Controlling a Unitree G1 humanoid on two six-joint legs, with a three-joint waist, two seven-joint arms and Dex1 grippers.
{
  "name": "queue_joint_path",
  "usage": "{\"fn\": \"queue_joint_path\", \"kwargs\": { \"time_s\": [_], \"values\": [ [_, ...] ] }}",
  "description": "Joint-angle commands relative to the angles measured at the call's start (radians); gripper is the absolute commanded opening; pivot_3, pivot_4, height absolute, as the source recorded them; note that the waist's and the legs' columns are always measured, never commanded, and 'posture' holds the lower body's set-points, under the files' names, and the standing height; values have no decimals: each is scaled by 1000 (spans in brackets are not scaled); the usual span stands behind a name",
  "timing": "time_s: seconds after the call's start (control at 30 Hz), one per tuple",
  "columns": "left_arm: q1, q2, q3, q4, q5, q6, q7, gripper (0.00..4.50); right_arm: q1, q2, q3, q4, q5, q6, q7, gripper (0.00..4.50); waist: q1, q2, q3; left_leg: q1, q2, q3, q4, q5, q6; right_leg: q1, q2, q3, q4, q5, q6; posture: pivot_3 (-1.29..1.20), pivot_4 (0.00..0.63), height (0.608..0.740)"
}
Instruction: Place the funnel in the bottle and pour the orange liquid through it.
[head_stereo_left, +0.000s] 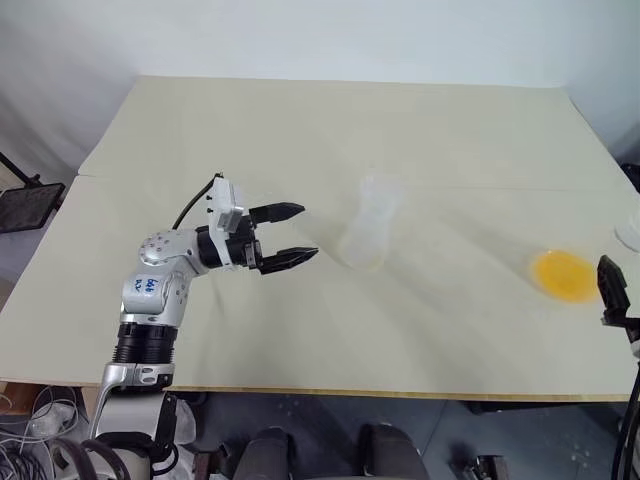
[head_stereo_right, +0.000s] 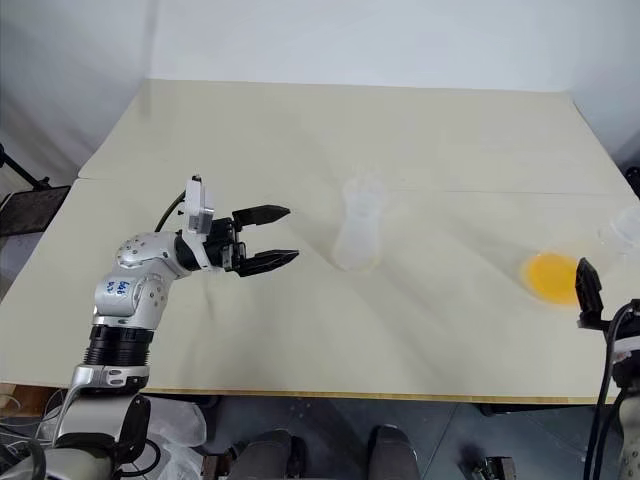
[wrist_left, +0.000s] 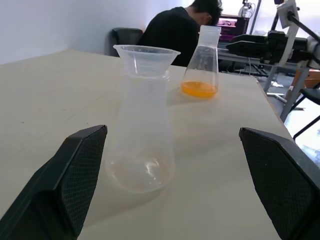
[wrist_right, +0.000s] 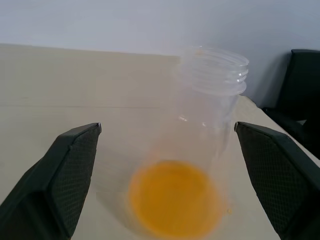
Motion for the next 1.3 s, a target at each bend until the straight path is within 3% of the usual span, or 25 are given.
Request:
{"fn": "queue_joint_path", "kwargs": {
  "time_s": [0.03, 0.8, 0.9, 1.07, 1.3],
  "values": [
    [11, -1, -2, -69, -36, 16, 11, 4492, -49, -41, -37, 63, -7, -7, 10, 4500, -2, 0, 0, 0, 0, 0, 0, 0, 0, 0, 0, 0, 0, 0, 0, 0, 150, 740],
    [31, -19, -28, -168, -78, 55, 65, 4492, -363, -142, 29, 391, -56, -25, 167, 4500, -3, 0, 0, -1, 1, 6, 0, 0, 0, 0, 0, -1, -1, 0, 0, 0, 150, 740],
    [34, -22, -32, -172, -79, 54, 70, 4500, -373, -141, 31, 403, -66, -30, 165, 3966, -3, 0, 0, -1, 0, 6, 0, 0, 0, 0, 0, -1, -1, 0, 0, 0, 150, 740],
    [28, -24, -36, -167, -78, 46, 72, 4500, -385, -139, 32, 420, -74, -35, 167, 2432, -3, 0, 0, -1, 0, 7, 0, 0, 0, 0, 0, -1, -1, 0, 0, 0, 150, 740],
    [18, -23, -35, -157, -76, 34, 74, 4500, -395, -117, 27, 380, -41, -71, 218, 2435, -3, 0, 0, -2, 0, 7, 0, 0, 0, -1, 0, -1, -1, 0, 0, 0, 150, 740]
  ]
}}
